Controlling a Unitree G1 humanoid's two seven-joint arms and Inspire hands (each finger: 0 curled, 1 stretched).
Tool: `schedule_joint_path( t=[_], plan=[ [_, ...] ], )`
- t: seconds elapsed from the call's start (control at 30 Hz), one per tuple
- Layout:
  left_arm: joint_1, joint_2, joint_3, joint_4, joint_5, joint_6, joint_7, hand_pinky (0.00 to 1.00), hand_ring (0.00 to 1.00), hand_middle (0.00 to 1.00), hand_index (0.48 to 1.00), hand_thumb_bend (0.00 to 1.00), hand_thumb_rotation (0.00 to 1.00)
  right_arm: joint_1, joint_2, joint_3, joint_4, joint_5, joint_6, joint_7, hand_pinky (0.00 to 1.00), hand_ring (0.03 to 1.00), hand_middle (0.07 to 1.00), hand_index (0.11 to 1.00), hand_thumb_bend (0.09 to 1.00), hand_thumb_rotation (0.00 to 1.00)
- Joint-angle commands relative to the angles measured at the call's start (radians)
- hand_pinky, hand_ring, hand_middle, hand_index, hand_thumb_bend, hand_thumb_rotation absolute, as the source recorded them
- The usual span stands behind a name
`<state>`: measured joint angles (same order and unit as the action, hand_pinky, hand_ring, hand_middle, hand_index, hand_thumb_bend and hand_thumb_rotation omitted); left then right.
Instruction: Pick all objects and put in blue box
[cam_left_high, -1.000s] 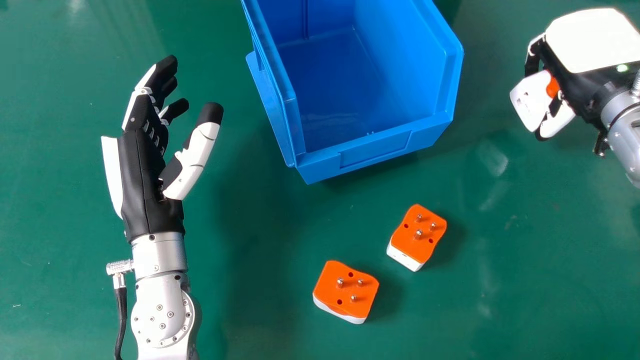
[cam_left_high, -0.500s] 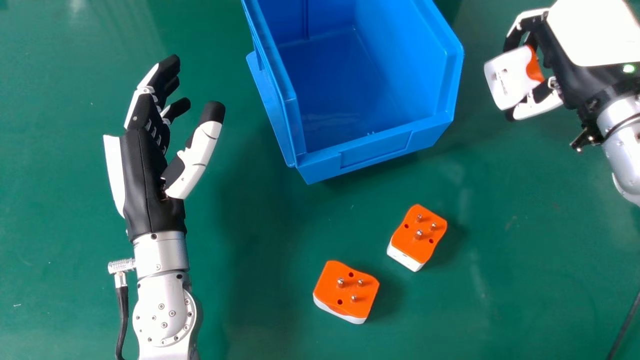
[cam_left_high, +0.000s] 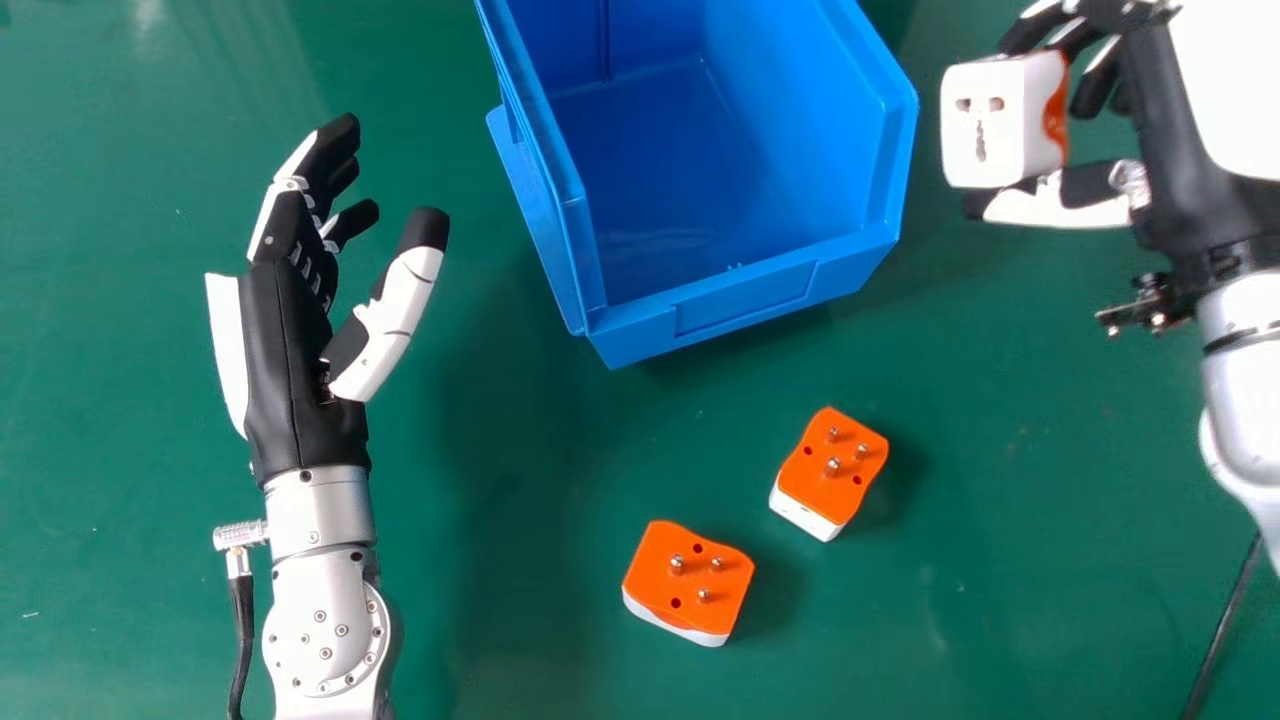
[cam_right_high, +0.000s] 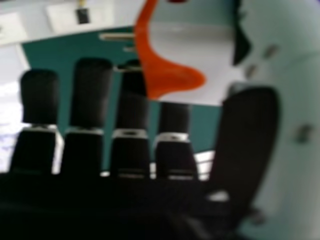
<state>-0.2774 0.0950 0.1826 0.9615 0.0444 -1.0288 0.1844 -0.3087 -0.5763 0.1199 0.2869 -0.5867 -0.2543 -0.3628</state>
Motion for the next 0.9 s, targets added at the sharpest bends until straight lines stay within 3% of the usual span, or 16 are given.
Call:
schedule_joint_path(
  t=[0.0, 0.27, 0.4, 0.53, 0.73, 0.87],
  plan=[
    [0.006, 0.004, 0.0, -0.018, -0.002, -0.013, -0.004, 0.79, 0.87, 0.86, 0.799, 0.7, 0.47, 0.005, 0.012, -0.031, -0.057, 0.015, -0.01, -0.014, 0.34, 0.385, 0.493, 0.522, 0.506, 0.0],
    [0.011, 0.0, -0.003, -0.023, -0.001, -0.017, -0.004, 0.8, 0.87, 0.86, 0.799, 0.71, 0.46, 0.046, 0.054, -0.04, -0.133, -0.001, -0.082, -0.038, 0.33, 0.394, 0.493, 0.52, 0.501, 0.0],
    [0.012, -0.003, -0.004, -0.025, -0.006, -0.011, -0.008, 0.8, 0.87, 0.86, 0.799, 0.71, 0.46, 0.047, 0.08, -0.032, -0.182, -0.021, -0.059, -0.012, 0.32, 0.395, 0.493, 0.524, 0.498, 0.0],
    [0.012, -0.003, -0.003, -0.024, 0.006, -0.012, 0.006, 0.8, 0.87, 0.86, 0.8, 0.71, 0.46, 0.024, 0.099, -0.013, -0.202, -0.03, -0.061, 0.018, 0.31, 0.392, 0.489, 0.526, 0.496, 0.0],
    [0.013, -0.001, -0.003, -0.02, 0.013, -0.014, 0.014, 0.8, 0.87, 0.86, 0.799, 0.7, 0.46, -0.011, 0.125, -0.008, -0.216, -0.068, -0.051, 0.036, 0.31, 0.389, 0.485, 0.528, 0.494, 0.0],
    [0.014, -0.001, -0.003, -0.022, 0.008, -0.014, 0.01, 0.8, 0.87, 0.86, 0.799, 0.7, 0.46, -0.037, 0.134, -0.002, -0.223, -0.075, -0.054, 0.055, 0.3, 0.386, 0.485, 0.53, 0.493, 0.0]
  ],
)
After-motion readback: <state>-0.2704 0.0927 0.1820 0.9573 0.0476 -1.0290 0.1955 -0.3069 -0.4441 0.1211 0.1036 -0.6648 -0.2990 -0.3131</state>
